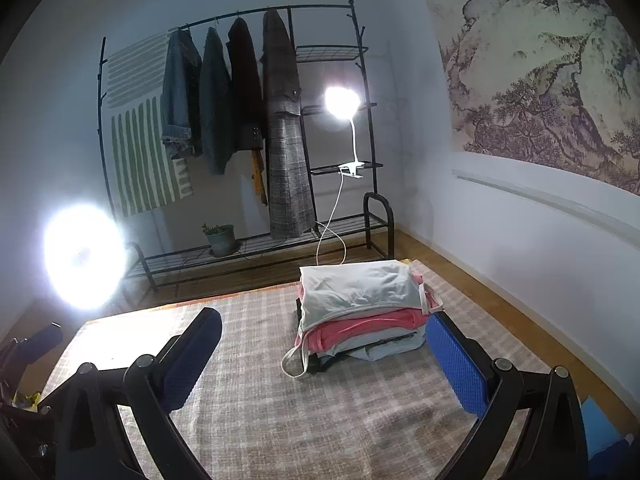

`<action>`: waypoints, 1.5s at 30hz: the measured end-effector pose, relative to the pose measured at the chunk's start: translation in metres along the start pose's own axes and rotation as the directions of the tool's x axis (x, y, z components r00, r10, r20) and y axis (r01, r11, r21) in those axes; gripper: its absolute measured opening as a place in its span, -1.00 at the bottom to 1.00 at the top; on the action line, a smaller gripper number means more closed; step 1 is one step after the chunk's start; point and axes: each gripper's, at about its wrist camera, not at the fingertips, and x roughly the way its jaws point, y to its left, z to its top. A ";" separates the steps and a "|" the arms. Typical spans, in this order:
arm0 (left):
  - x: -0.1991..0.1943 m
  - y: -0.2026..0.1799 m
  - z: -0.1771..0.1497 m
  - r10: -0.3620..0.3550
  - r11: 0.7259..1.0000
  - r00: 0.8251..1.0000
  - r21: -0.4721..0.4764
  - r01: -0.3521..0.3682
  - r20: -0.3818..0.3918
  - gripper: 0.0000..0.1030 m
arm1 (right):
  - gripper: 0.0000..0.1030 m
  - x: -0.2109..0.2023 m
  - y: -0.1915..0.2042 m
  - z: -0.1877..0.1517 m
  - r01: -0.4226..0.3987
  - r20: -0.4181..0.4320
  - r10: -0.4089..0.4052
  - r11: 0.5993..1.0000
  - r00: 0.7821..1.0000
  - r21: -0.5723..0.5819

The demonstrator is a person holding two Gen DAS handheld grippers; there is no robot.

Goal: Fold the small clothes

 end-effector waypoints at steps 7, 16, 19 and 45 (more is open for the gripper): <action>0.000 -0.005 -0.010 0.027 0.999 0.999 0.043 -0.026 -0.025 1.00 | 0.99 0.004 0.000 -0.006 0.006 -0.016 -0.005 1.000 1.000 0.008; -0.002 -0.006 -0.013 0.034 0.998 0.999 0.048 -0.032 -0.035 1.00 | 0.99 0.008 0.011 -0.006 0.003 -0.021 -0.003 1.000 1.000 -0.026; -0.003 -0.005 -0.012 0.037 0.999 0.999 0.042 -0.035 -0.035 1.00 | 0.99 0.008 0.014 -0.006 -0.001 -0.023 0.000 0.999 1.000 -0.032; -0.008 -0.007 -0.009 0.026 1.000 0.999 0.018 -0.025 -0.043 1.00 | 0.99 0.009 0.015 -0.006 -0.006 -0.033 0.006 1.000 0.999 -0.009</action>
